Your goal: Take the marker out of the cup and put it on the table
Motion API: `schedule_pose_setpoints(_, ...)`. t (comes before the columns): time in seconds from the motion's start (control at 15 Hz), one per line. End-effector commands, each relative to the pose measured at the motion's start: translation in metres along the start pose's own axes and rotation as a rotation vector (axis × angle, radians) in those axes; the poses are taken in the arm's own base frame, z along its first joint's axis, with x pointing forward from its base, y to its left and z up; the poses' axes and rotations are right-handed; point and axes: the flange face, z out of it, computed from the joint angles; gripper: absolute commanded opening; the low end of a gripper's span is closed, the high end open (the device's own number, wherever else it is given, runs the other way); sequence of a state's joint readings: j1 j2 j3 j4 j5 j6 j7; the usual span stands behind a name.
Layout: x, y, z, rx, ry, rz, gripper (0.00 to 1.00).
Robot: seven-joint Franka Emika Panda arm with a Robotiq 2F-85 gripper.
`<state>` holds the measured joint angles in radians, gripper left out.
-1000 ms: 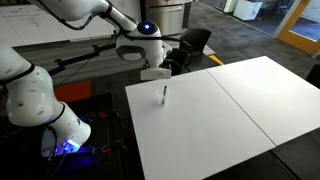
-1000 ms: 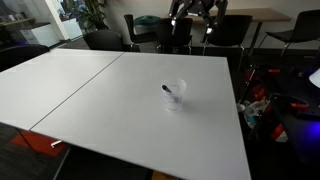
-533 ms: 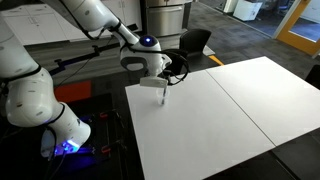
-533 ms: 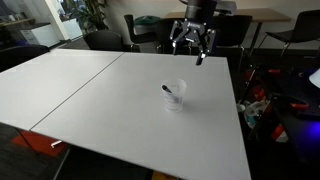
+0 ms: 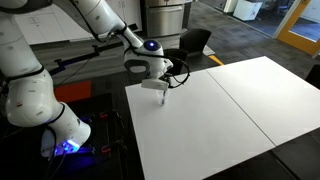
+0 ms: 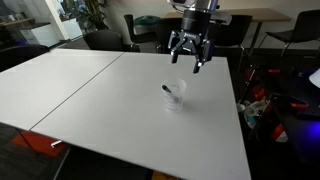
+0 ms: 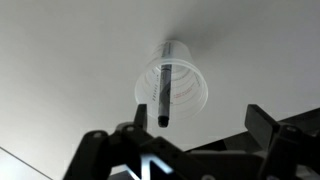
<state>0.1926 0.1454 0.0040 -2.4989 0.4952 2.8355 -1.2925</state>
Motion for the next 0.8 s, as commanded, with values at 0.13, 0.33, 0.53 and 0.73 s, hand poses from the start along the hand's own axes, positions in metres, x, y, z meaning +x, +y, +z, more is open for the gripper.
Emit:
schedule_pose_setpoints(0.13, 0.015, 0.004, 0.011, -0.024, 0.012, -0.001, 0.99)
schedule_pose_setpoints(0.33, 0.021, 0.003, 0.017, -0.035, 0.005, 0.008, 0.76)
schedule_pose_setpoints(0.53, 0.025, 0.005, 0.023, -0.061, -0.003, 0.036, 0.69)
schedule_pose_setpoints(0.73, 0.025, 0.008, 0.026, -0.08, -0.01, 0.066, 0.61)
